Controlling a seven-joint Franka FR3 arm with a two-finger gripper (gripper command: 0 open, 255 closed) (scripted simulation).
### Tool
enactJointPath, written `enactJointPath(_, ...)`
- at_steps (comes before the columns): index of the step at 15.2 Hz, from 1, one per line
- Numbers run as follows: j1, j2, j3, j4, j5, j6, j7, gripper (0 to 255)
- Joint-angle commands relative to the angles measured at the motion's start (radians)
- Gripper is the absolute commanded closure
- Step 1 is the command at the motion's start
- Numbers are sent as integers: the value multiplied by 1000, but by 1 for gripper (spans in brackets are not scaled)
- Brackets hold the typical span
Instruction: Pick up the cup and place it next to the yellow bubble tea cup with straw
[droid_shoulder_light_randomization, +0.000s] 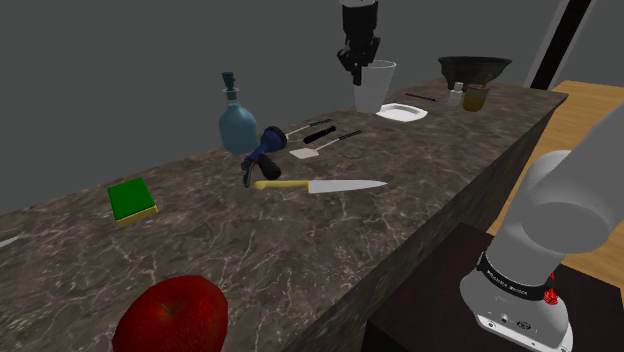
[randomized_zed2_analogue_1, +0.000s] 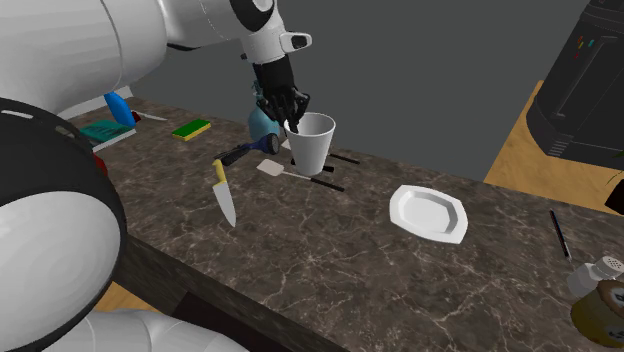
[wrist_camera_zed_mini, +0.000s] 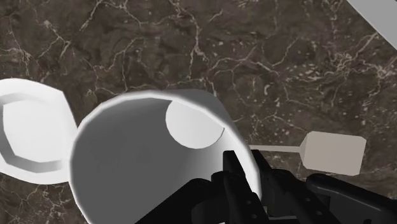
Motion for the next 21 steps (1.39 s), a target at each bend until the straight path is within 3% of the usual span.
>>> enactJointPath(1, 0, 5, 1, 32, 0, -27, -5, 255)
enactJointPath(18, -3, 99, 11, 363, -6, -260, -46, 255)
enactJointPath(21, -27, 46, -36, 307, -14, -242, -116, 255)
